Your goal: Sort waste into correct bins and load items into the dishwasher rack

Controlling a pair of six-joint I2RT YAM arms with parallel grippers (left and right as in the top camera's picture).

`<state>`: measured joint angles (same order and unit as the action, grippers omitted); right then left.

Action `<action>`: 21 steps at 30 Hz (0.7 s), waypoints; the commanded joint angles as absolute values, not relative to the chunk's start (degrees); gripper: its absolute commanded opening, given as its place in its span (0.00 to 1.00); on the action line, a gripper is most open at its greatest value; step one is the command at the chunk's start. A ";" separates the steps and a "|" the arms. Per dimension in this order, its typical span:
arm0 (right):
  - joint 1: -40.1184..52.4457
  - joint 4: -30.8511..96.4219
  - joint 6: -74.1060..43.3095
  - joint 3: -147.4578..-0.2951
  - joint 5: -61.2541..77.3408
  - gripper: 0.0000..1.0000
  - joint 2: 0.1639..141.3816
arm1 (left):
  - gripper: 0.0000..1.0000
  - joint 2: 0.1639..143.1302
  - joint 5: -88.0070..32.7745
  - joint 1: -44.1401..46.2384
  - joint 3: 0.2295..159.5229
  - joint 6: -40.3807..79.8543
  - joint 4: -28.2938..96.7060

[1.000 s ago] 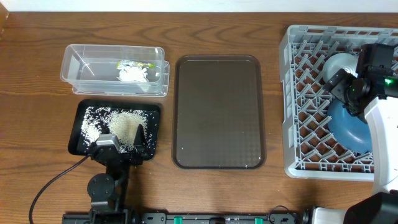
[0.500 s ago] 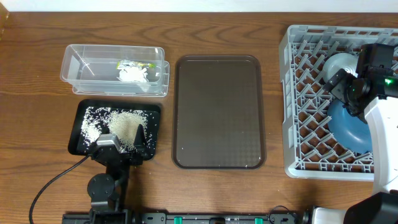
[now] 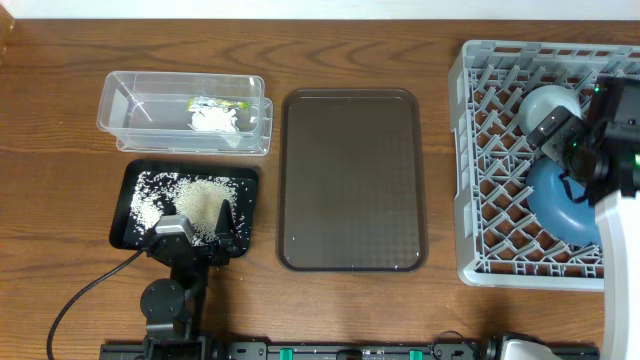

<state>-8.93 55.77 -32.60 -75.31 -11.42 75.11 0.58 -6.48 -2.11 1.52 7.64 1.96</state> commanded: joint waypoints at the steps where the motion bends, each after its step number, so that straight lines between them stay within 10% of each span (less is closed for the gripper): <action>1: -6.52 56.75 -32.03 -75.70 -12.82 0.99 71.64 | 0.98 0.23 -6.87 -2.35 0.23 7.09 3.40; 10: -2.72 54.50 -32.05 -71.29 -14.59 0.99 59.68 | 0.98 0.23 -6.87 -2.35 0.23 7.09 3.40; 21: 1.93 19.14 -19.20 -35.09 -1.26 0.99 34.68 | 0.98 0.23 -6.87 -2.35 0.23 7.09 3.40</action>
